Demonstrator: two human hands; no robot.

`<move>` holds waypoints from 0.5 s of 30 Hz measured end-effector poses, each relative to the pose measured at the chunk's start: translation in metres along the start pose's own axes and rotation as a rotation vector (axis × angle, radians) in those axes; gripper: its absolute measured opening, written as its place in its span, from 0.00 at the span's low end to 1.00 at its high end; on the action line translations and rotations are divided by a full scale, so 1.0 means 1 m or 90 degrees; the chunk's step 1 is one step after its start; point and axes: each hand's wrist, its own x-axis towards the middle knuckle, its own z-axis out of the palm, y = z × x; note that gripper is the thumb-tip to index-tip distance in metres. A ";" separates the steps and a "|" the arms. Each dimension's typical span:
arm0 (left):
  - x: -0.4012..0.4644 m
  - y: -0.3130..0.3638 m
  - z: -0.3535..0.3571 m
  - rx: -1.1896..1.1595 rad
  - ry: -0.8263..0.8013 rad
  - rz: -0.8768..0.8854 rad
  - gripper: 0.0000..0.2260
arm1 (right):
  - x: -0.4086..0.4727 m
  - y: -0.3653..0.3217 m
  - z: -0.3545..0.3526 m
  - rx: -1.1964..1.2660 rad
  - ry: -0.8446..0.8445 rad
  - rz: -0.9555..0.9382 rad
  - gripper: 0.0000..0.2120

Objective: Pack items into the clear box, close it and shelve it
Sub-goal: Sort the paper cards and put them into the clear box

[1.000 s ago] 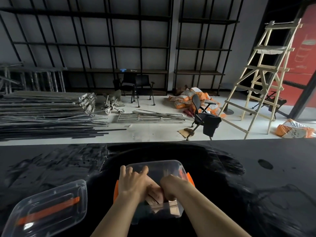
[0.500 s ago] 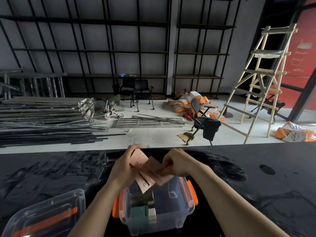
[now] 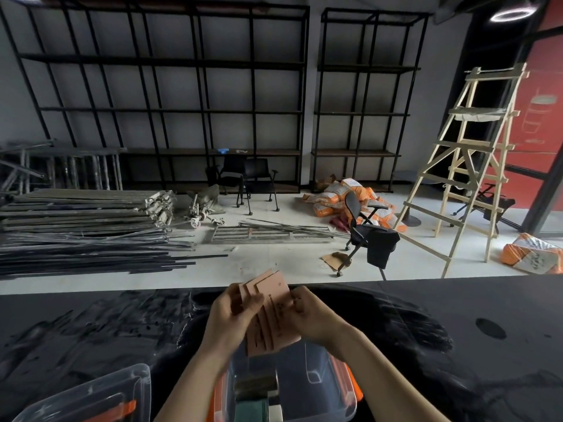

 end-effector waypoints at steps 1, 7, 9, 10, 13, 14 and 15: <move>-0.001 -0.001 0.006 -0.006 0.020 0.000 0.09 | 0.001 -0.001 0.004 0.053 0.001 -0.011 0.08; -0.006 -0.010 0.025 -0.099 -0.042 -0.101 0.10 | 0.008 0.013 0.014 0.201 0.104 -0.008 0.04; -0.005 -0.018 0.023 -0.064 -0.050 -0.086 0.11 | 0.007 0.019 0.011 0.250 0.163 0.019 0.03; -0.003 -0.023 0.022 -0.042 -0.035 -0.072 0.12 | 0.008 0.022 0.010 0.270 0.185 0.030 0.04; 0.002 -0.037 0.021 -0.002 0.076 -0.077 0.14 | 0.009 0.026 0.006 0.316 0.194 0.068 0.06; 0.003 -0.039 0.022 0.010 0.109 -0.077 0.13 | 0.011 0.027 0.007 0.319 0.180 0.078 0.06; 0.004 -0.038 0.024 0.019 0.128 -0.078 0.14 | 0.012 0.027 0.009 0.301 0.163 0.087 0.06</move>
